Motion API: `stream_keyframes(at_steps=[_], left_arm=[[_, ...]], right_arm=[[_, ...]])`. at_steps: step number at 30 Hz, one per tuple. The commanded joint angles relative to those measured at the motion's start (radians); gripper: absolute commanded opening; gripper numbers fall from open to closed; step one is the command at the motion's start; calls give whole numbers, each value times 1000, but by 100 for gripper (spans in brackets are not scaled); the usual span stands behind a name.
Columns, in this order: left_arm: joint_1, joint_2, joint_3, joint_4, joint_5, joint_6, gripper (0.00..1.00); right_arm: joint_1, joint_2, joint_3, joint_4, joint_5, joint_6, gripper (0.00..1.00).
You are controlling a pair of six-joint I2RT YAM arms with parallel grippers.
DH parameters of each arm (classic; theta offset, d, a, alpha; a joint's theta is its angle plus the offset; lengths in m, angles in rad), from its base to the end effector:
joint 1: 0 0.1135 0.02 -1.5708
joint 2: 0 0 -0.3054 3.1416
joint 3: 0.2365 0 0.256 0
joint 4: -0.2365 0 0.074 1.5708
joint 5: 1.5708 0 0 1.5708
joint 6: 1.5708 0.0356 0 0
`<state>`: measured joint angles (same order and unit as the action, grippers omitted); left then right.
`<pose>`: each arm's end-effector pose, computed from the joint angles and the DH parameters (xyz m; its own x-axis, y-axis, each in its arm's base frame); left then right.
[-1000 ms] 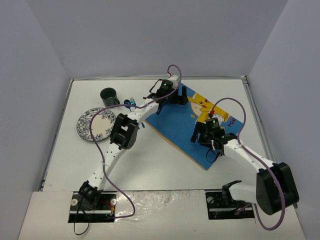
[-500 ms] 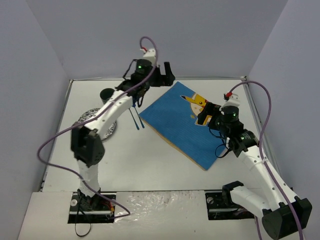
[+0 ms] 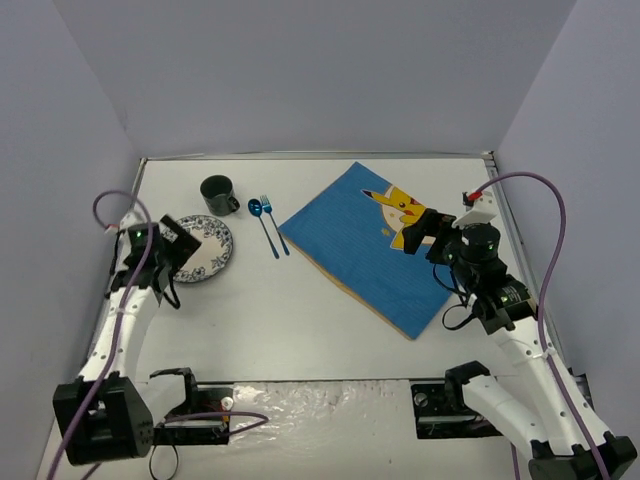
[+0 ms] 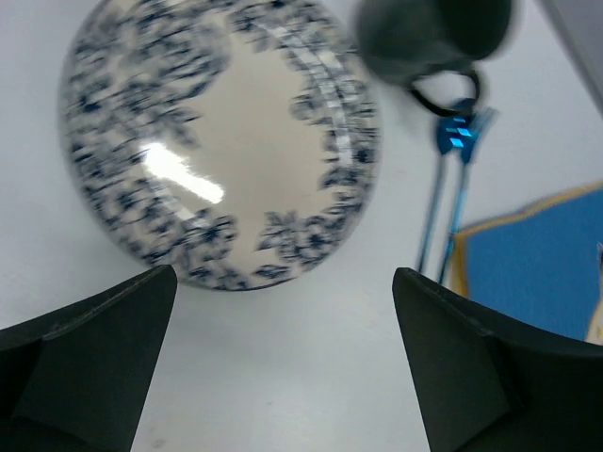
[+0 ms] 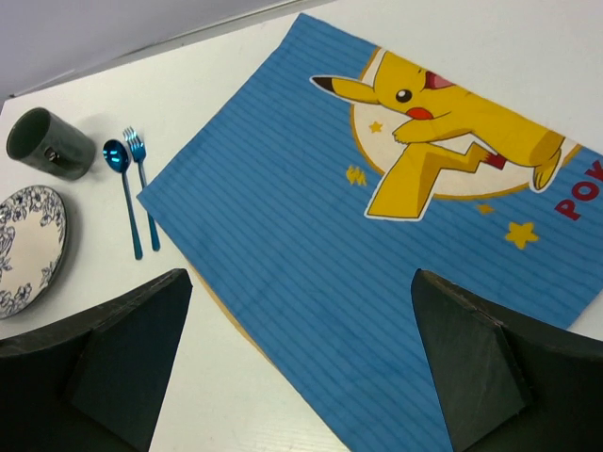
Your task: Set the dinner table for one person
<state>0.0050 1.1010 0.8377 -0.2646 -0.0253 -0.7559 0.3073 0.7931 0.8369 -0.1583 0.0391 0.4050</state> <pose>0.2323 0.0021 0.3238 -0.3481 -0.6875 -0.6373 -0.3650 0.7256 -0.5833 0.1535 0.0472 0.3894 -0.2046 0.3481 -0.9148 -0.2009 0.8998 0.3873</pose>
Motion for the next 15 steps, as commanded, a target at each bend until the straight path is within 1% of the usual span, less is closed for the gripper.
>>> stream_keyframes(at_steps=[1, 3, 5, 7, 11, 15], left_arm=[[204, -142, -198, 91, 179, -175, 97], [280, -190, -267, 149, 199, -209, 97], [326, -217, -353, 216, 213, -252, 97], [346, -219, -429, 275, 214, -297, 97], [365, -166, -532, 492, 217, -356, 91], [366, -92, -554, 618, 209, -361, 85]], right_arm=[[-1, 21, -19, 82, -91, -9, 100], [-2, 29, -25, 89, -107, -14, 100], [-2, 38, -30, 91, -117, -18, 100], [-2, 40, -31, 94, -127, -23, 100], [0, 44, -45, 111, -152, -26, 100], [-1, 48, -61, 121, -173, -26, 100]])
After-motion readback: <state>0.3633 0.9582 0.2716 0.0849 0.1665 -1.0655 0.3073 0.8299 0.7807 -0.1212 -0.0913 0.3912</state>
